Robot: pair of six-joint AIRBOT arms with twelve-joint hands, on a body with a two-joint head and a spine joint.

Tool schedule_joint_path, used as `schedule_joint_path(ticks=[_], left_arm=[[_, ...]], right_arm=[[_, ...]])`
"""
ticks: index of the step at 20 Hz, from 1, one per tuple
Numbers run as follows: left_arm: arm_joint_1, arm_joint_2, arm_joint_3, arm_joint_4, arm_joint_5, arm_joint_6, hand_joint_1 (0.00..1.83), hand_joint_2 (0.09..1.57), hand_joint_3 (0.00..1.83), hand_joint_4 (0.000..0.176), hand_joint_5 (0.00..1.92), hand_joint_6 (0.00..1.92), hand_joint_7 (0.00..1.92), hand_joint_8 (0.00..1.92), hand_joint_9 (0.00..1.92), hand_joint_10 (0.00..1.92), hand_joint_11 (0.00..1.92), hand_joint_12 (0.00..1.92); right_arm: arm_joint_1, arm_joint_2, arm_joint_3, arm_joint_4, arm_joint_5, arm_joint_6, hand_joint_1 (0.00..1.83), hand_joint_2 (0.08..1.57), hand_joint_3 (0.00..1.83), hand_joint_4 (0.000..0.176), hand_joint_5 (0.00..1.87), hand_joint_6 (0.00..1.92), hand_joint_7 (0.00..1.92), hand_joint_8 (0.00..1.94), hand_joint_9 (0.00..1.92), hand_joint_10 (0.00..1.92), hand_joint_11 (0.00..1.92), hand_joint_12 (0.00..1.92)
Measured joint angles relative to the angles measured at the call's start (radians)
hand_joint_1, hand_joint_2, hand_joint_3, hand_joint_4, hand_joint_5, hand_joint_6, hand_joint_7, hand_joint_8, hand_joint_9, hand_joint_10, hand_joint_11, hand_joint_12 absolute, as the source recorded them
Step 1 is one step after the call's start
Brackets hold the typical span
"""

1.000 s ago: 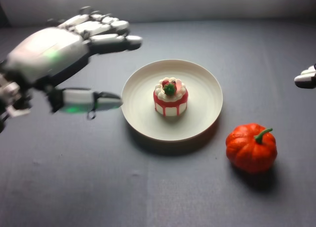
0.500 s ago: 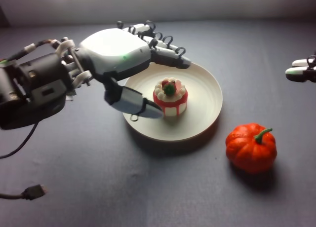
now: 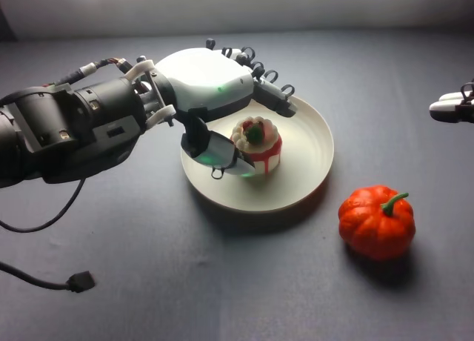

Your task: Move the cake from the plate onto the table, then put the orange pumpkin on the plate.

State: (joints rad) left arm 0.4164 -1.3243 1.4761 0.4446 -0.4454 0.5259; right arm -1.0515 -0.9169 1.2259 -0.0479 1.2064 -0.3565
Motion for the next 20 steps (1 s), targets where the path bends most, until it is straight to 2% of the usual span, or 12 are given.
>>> schedule_joint_path(ticks=[4,6,7,8,9,10,11,13,15,17,18,20], left_arm=[[0.000,-0.034,0.024,-0.004,0.029,0.000,0.95,0.96,0.00,0.095,0.63,0.00,0.55,0.00,0.55,0.00,0.19,0.92],[0.000,-0.041,0.026,-0.003,0.031,-0.005,0.98,1.03,0.01,0.076,0.72,0.01,0.66,0.01,0.66,0.03,0.24,1.03],[0.000,-0.043,0.026,-0.003,0.030,-0.005,1.04,1.06,0.00,0.034,0.80,0.01,0.75,0.02,0.76,0.05,0.29,1.12],[0.000,-0.043,0.026,-0.005,0.030,-0.005,1.22,1.08,0.00,0.000,1.10,0.36,0.92,0.96,0.91,0.35,0.45,1.37],[0.000,-0.043,0.026,-0.005,0.029,-0.005,1.25,1.12,0.01,0.000,1.10,0.45,0.89,1.30,0.84,0.97,0.55,1.57],[0.000,-0.043,0.026,-0.006,0.027,-0.008,1.26,1.13,0.00,0.000,1.09,0.49,0.88,1.37,0.81,1.19,0.61,1.59],[0.000,-0.043,0.027,-0.007,0.027,-0.009,1.26,1.11,0.00,0.000,1.12,0.54,0.91,1.29,0.83,0.89,0.57,1.35],[0.004,-0.043,0.030,-0.016,0.024,-0.022,1.26,1.13,0.00,0.000,1.05,0.62,0.89,1.35,0.83,0.84,0.58,1.42],[0.008,-0.038,0.030,-0.016,0.010,-0.035,1.24,1.16,0.00,0.000,0.88,1.09,0.87,1.21,0.76,1.44,0.66,1.76],[0.010,-0.016,0.021,-0.021,-0.010,-0.042,1.24,1.14,0.00,0.000,1.03,0.66,0.85,1.38,0.81,1.39,0.61,1.63],[0.010,0.010,0.005,-0.026,-0.028,-0.043,1.25,1.12,0.01,0.000,0.98,0.90,0.93,1.14,0.81,1.39,0.58,1.53],[0.010,0.067,-0.035,-0.044,-0.071,-0.038,1.27,1.10,0.00,0.000,1.16,0.43,0.94,1.26,0.94,1.08,0.77,1.38]], right_arm=[[0.000,-0.004,0.001,0.000,0.001,0.000,1.35,1.30,0.00,0.000,0.51,0.00,0.48,0.00,0.64,0.02,0.38,1.09],[0.000,-0.004,0.001,-0.001,0.000,0.000,1.34,1.30,0.00,0.000,0.53,0.01,0.51,0.01,0.66,0.03,0.41,1.11],[0.000,-0.004,0.001,0.001,0.000,0.000,1.34,1.30,0.00,0.000,0.53,0.01,0.51,0.01,0.67,0.03,0.41,1.11],[0.000,-0.004,0.001,0.001,0.001,0.000,1.35,1.30,0.00,0.000,0.53,0.01,0.51,0.01,0.68,0.03,0.40,1.10],[0.000,-0.004,0.001,0.000,0.000,0.000,1.34,1.30,0.00,0.000,0.52,0.00,0.51,0.01,0.68,0.03,0.40,1.09],[0.000,-0.004,0.001,-0.001,0.000,0.001,1.33,1.30,0.00,0.000,0.53,0.01,0.51,0.01,0.68,0.03,0.40,1.09],[0.000,-0.004,0.001,-0.001,0.000,0.001,1.33,1.30,0.00,0.000,0.53,0.00,0.51,0.01,0.68,0.03,0.40,1.10],[0.000,-0.004,0.001,-0.001,0.000,0.001,1.34,1.31,0.00,0.000,0.52,0.00,0.50,0.00,0.66,0.02,0.37,1.12],[0.000,-0.004,0.001,0.000,0.000,0.001,1.35,1.31,0.00,0.000,0.53,0.00,0.49,0.00,0.64,0.01,0.36,1.12],[0.000,-0.004,0.001,-0.001,0.001,0.002,1.36,1.31,0.00,0.000,0.53,0.00,0.49,0.00,0.65,0.01,0.34,1.12],[0.000,-0.004,0.001,0.000,0.000,0.003,1.39,1.30,0.00,0.000,0.53,0.00,0.50,0.00,0.65,0.01,0.34,1.11],[0.000,-0.004,0.001,-0.001,0.002,0.004,1.41,1.29,0.00,0.000,0.54,0.01,0.49,0.00,0.65,0.01,0.34,1.11]])
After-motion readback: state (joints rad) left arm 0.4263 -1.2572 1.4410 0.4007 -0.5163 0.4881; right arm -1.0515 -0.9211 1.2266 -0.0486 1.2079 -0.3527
